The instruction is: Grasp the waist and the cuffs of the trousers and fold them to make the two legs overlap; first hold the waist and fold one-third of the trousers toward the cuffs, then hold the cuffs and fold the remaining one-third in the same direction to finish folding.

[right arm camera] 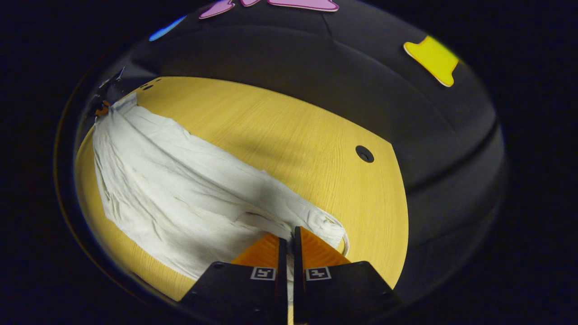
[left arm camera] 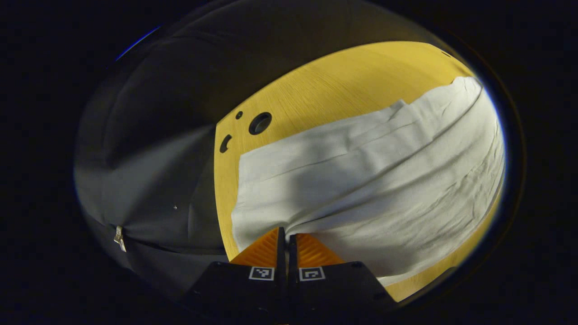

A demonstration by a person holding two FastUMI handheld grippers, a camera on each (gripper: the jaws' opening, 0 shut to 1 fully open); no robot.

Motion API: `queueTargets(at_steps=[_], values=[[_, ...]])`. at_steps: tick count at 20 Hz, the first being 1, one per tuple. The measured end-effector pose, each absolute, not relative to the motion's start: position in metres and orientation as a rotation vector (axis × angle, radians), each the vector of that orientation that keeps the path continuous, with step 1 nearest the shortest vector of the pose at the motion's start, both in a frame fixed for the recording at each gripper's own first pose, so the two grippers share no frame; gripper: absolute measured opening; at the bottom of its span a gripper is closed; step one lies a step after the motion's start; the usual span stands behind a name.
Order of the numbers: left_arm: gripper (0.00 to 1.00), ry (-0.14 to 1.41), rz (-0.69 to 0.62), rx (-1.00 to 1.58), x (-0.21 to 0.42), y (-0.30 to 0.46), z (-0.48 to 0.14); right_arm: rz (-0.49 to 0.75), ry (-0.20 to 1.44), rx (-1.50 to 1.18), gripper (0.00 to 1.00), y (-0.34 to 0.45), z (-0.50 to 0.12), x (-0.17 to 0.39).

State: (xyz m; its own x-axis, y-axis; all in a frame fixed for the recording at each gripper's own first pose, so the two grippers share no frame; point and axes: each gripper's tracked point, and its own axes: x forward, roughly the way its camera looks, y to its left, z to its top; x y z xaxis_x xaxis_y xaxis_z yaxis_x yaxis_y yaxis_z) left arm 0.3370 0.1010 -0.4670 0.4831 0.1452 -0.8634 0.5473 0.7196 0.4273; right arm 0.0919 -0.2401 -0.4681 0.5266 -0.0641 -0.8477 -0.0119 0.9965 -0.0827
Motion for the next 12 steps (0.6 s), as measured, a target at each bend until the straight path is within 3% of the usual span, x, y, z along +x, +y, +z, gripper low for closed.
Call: queueTargets(at_steps=[3, 5, 6, 8, 10, 12], values=[[0.11, 1.022, -0.234, 0.8, 0.341, 0.103, -0.462, -0.084, 1.019, 0.082, 0.2, -0.238, -0.471, 0.096], [0.29, 1.002, -0.202, 0.813, 0.345, 0.109, -0.455, -0.11, 0.967, 0.296, 0.29, -0.231, -0.458, 0.104], [0.49, 0.994, -0.198, 0.806, 0.345, 0.11, -0.453, -0.14, 0.936, 0.411, 0.46, -0.232, -0.449, 0.108], [0.72, 0.969, -0.196, 0.782, 0.343, 0.11, -0.443, -0.206, 0.852, 0.604, 0.56, -0.24, -0.432, 0.11], [0.86, 0.931, -0.188, 0.743, 0.341, 0.109, -0.432, -0.27, 0.789, 0.734, 0.58, -0.244, -0.417, 0.105], [0.89, 0.89, -0.178, 0.72, 0.337, 0.106, -0.418, -0.327, 0.734, 0.823, 0.59, -0.241, -0.411, 0.099]])
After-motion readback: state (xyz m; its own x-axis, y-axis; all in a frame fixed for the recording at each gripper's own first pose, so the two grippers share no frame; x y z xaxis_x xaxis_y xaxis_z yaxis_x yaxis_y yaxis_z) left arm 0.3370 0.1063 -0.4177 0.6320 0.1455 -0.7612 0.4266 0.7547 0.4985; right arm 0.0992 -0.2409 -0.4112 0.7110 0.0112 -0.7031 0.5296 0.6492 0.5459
